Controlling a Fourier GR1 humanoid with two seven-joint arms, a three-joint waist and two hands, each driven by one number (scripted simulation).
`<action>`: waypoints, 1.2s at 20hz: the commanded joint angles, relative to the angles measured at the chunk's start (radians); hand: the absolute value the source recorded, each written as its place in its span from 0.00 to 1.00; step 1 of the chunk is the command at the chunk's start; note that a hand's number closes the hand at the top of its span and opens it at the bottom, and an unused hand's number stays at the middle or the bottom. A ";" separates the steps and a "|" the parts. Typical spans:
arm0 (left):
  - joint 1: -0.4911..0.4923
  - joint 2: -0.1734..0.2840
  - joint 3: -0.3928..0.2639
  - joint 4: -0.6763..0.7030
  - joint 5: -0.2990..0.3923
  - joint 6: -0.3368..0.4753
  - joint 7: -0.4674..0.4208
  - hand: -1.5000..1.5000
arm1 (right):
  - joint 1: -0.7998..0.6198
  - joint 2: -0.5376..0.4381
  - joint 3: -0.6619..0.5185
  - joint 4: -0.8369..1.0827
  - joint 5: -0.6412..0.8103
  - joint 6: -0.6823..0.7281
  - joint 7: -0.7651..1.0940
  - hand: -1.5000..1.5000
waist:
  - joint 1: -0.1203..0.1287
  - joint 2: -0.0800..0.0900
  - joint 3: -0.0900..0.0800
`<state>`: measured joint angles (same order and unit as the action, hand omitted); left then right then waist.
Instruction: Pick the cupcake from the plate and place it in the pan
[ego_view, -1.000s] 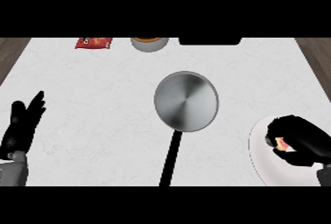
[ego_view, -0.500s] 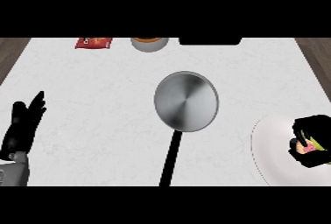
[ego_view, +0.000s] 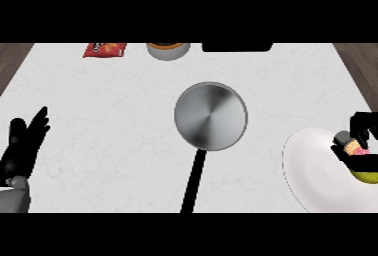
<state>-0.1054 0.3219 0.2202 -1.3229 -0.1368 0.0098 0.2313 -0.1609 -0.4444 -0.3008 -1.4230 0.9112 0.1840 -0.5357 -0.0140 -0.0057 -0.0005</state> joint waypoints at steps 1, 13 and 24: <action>-0.019 0.014 0.008 -0.051 0.019 -0.021 0.053 0.50 | -0.024 0.039 -0.019 -0.134 -0.086 0.040 0.021 1.00 | 0.009 0.002 0.000; -0.062 -0.016 -0.008 0.029 -0.031 0.013 0.017 0.50 | -0.288 0.281 0.154 -0.106 -0.063 0.108 0.421 1.00 | 0.023 0.007 0.000; -0.073 -0.020 -0.010 0.023 -0.034 0.002 0.028 0.50 | -0.552 0.441 0.204 0.410 -0.012 -0.159 0.453 1.00 | 0.037 0.014 0.001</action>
<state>-0.1408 0.3016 0.2088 -1.3324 -0.1613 0.0033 0.2506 -0.6229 -0.0562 -0.1295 -1.1982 0.8654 0.1379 -0.1007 0.0162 0.0036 0.0000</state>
